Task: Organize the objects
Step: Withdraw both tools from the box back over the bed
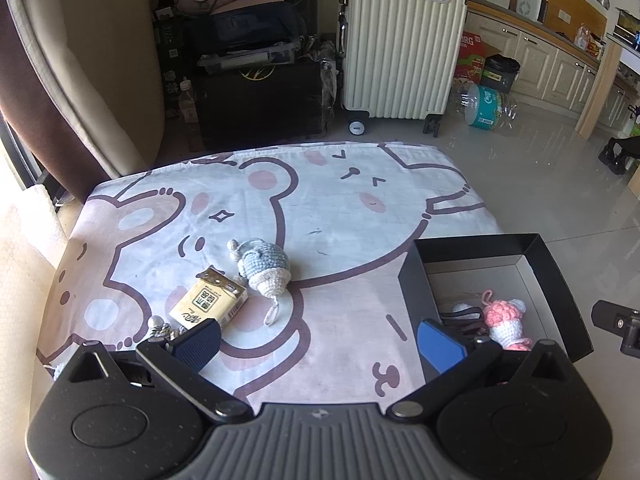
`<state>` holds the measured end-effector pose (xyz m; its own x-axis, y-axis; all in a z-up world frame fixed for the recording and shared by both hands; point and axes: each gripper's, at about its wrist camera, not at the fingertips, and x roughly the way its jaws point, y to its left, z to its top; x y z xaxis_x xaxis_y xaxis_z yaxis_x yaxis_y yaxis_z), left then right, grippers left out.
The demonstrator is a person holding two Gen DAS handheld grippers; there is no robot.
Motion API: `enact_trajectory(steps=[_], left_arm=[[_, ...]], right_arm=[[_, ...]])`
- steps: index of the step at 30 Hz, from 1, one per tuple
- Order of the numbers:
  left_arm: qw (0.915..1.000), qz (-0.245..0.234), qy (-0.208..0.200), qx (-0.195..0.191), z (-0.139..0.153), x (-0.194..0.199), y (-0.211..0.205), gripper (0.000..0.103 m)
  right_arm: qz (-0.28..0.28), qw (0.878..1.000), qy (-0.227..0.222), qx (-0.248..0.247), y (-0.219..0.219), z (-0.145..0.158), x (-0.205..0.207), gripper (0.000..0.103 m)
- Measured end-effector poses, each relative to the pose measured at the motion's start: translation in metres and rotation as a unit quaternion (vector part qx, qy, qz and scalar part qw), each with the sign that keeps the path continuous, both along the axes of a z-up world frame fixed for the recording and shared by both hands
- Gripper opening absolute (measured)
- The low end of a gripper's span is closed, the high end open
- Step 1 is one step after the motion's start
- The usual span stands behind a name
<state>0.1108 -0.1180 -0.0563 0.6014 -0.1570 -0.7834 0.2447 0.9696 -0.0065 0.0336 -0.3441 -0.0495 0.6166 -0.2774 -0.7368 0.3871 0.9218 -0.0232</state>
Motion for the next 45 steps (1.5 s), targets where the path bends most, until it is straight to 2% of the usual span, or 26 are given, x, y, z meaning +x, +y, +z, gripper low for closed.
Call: enact_trajectory(steps=[19,36,45], left_arm=[[0.9976,0.068,-0.006,0.014,0.006,0.004,0.081,0.103],[0.9894,0.143,-0.004,0.027,0.011,-0.001,0.166,0.103],[0.9862,0.162,-0.011,0.033,0.015,-0.007,0.188,0.103]], right_arm=[[0.069,0.998,-0.001,0.01,0.065,-0.002,0.033,0.103],[0.126,0.991,-0.011,0.031,0.134,-0.004,0.057,0.103],[0.159,0.987,-0.011,0.026,0.164,-0.004,0.063,0.103]])
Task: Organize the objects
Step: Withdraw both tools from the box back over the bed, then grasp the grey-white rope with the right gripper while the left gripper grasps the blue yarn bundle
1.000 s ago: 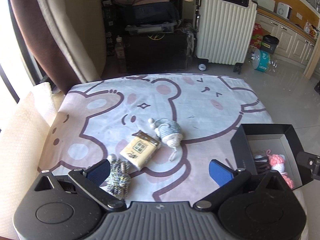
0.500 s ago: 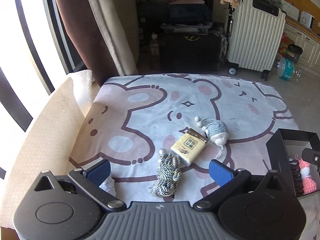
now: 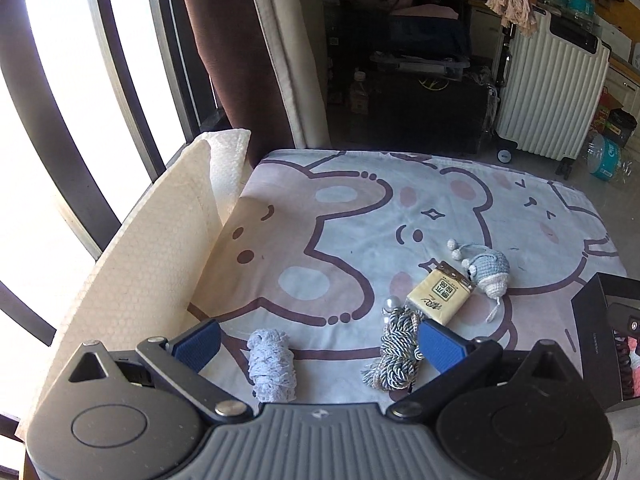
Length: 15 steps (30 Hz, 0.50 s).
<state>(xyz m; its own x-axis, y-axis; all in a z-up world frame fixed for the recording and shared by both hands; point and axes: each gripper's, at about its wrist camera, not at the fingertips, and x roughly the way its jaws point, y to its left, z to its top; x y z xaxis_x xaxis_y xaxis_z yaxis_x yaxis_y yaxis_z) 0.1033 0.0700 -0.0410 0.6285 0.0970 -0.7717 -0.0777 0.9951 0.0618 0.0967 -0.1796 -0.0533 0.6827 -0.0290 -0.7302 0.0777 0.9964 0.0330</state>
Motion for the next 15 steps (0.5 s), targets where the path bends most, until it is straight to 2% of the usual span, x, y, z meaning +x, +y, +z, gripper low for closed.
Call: enact_trajectory(steps=[15], left_arm=[[0.9999,0.007,-0.008,0.008,0.004,-0.002,0.009,0.103]], right_arm=[[0.013,1.0,-0.004,-0.009,0.017,0.0,0.002,0.103]])
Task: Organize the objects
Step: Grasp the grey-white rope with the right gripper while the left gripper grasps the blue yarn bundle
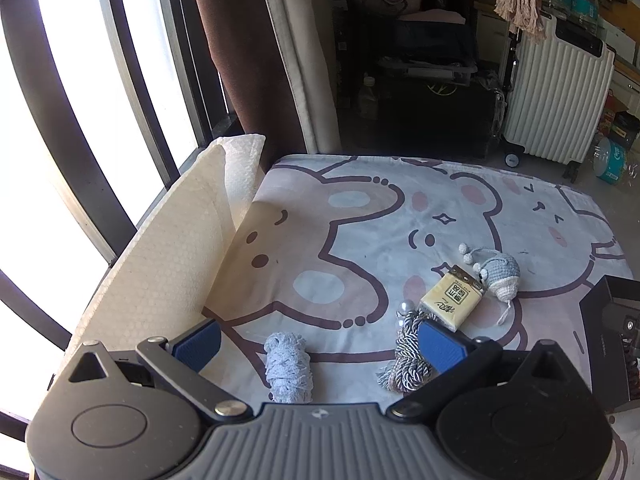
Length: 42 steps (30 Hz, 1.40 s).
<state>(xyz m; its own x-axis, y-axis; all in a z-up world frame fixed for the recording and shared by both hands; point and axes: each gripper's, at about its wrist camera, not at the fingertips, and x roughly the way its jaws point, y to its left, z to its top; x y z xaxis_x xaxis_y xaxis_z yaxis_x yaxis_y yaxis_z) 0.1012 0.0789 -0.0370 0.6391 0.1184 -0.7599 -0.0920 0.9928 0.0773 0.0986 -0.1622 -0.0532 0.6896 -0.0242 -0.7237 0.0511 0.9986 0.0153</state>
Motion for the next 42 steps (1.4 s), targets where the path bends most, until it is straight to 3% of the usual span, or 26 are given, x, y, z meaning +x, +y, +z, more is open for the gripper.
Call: enact_trajectory(steps=[9,15,21,26,30,34,39,41,42], left_arm=[[0.9994,-0.018,-0.016,0.026,0.001,0.005,0.006,0.103],[0.9993,-0.032,-0.021,0.003,-0.006,0.008,0.017,0.103],[0.999,0.016,0.003,-0.042,-0.021,0.017,0.038,0.103],[0.9938,0.077,0.02,-0.078,-0.033,0.028,0.059,0.096],[0.9932,0.084,0.042,-0.069,-0.048,0.037,0.067,0.085],[0.9903,0.09,0.064,-0.084,-0.063,0.044,0.075,0.077],[0.9858,0.091,0.094,-0.105,-0.08,0.048,0.08,0.061],[0.9851,0.091,0.102,-0.104,-0.084,0.049,0.081,0.058],[0.9846,0.091,0.106,-0.105,-0.086,0.05,0.081,0.057]], right_arm=[[0.025,1.0,-0.007,0.003,0.022,0.013,0.013,0.103],[0.032,0.998,-0.012,0.052,0.035,0.028,0.03,0.103],[0.008,0.995,0.012,0.1,0.048,0.028,0.057,0.103],[0.003,0.988,0.032,0.154,0.051,0.008,0.074,0.103],[0.007,0.978,0.062,0.199,0.055,-0.019,0.082,0.103],[0.009,0.97,0.093,0.224,0.055,-0.047,0.09,0.103],[0.01,0.947,0.16,0.279,0.052,-0.086,0.098,0.103],[0.006,0.939,0.19,0.288,0.053,-0.101,0.101,0.101],[0.007,0.936,0.2,0.289,0.055,-0.107,0.101,0.092]])
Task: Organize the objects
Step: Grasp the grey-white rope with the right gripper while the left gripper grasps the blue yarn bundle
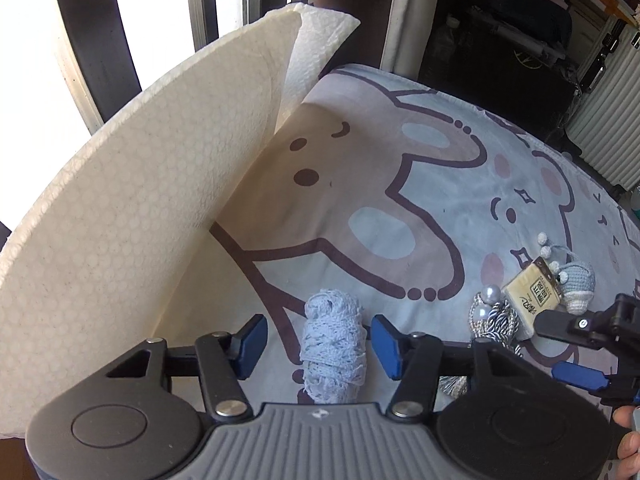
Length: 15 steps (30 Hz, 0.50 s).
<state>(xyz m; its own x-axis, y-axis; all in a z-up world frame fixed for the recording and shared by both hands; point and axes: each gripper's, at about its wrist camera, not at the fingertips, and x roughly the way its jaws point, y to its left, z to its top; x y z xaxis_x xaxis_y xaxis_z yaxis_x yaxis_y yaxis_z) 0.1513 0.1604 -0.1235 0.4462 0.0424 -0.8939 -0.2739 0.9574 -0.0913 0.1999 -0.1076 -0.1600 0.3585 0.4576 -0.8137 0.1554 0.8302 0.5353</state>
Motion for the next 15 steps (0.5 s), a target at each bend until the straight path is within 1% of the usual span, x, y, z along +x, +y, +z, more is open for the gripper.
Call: enact_trajectory(steps=[1,5,8,10,12,15], left_arm=[[1.0,0.0,0.003,-0.003,-0.002,0.0,0.001,0.057],[0.9998,0.003,0.016,-0.011,-0.009,0.002,0.003,0.057],[0.9997,0.008,0.024,-0.007,-0.013,0.002,0.006,0.057],[0.9995,0.012,0.029,-0.009,-0.016,0.002,0.008,0.057],[0.9993,0.013,0.032,-0.014,-0.018,0.002,0.009,0.057],[0.999,0.013,0.031,-0.029,-0.021,0.002,0.009,0.057]], right_arm=[[0.006,1.0,0.006,0.002,0.002,-0.005,0.001,0.085],[0.041,0.999,0.019,0.003,0.016,-0.017,0.004,0.079],[0.059,0.998,0.033,-0.006,0.024,-0.024,0.006,0.072],[0.069,0.997,0.041,-0.01,0.028,-0.028,0.007,0.064],[0.074,0.996,0.044,-0.019,0.03,-0.03,0.007,0.062],[0.08,0.996,0.037,-0.025,0.036,-0.03,0.009,0.062]])
